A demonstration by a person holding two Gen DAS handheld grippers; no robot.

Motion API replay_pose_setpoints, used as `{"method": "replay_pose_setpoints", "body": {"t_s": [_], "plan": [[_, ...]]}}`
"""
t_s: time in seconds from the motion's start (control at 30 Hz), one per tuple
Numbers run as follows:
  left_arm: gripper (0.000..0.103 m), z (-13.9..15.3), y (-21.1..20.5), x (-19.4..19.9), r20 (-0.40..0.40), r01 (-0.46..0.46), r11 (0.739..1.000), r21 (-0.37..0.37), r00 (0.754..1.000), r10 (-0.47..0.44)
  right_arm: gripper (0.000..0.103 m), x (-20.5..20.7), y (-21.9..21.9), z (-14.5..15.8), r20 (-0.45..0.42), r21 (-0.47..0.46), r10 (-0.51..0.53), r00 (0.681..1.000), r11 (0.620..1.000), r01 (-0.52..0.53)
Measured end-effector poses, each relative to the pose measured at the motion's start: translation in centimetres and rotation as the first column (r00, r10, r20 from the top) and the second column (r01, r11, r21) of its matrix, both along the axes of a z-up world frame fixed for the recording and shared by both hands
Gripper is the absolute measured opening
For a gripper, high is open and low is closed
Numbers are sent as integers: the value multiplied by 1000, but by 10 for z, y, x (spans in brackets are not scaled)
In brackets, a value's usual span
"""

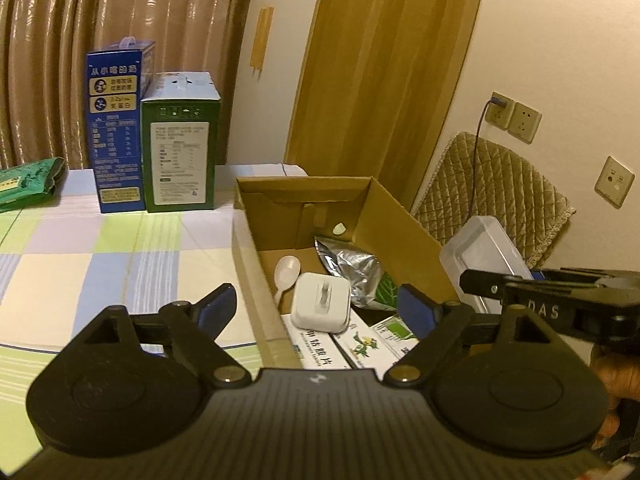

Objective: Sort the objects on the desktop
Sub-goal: 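Open the left tool over the box while the right tool releases the case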

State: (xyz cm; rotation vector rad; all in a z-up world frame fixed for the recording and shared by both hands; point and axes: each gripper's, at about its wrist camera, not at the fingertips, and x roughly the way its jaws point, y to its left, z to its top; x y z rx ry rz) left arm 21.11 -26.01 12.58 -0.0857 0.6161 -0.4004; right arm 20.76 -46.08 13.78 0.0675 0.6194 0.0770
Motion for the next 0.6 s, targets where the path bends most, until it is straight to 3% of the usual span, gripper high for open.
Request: {"method": "replay_pose_setpoints", "body": {"t_s": [0.07, 0.1, 0.17, 0.33, 0.6], "plan": [[87, 0, 4, -1, 6, -8, 1000, 7, 1000, 8, 33, 7, 1, 2, 26, 18, 19, 999, 1000, -19], [88, 0, 6, -2, 8, -12, 1000, 8, 1000, 12, 44, 11, 0, 4, 29, 16, 20, 999, 1000, -21], [90, -1, 10, -2, 6, -23, 1000, 10, 1000, 23, 52, 13, -1, 8, 44, 20, 3, 999, 1000, -4], [97, -3, 20, -10, 22, -43, 999, 23, 999, 42, 56, 5, -9, 15, 54, 48, -19, 998, 999, 17], [102, 5, 28, -33, 47, -54, 998, 30, 997, 53, 81, -30, -17, 23, 50, 63, -40, 998, 997, 37]]}}
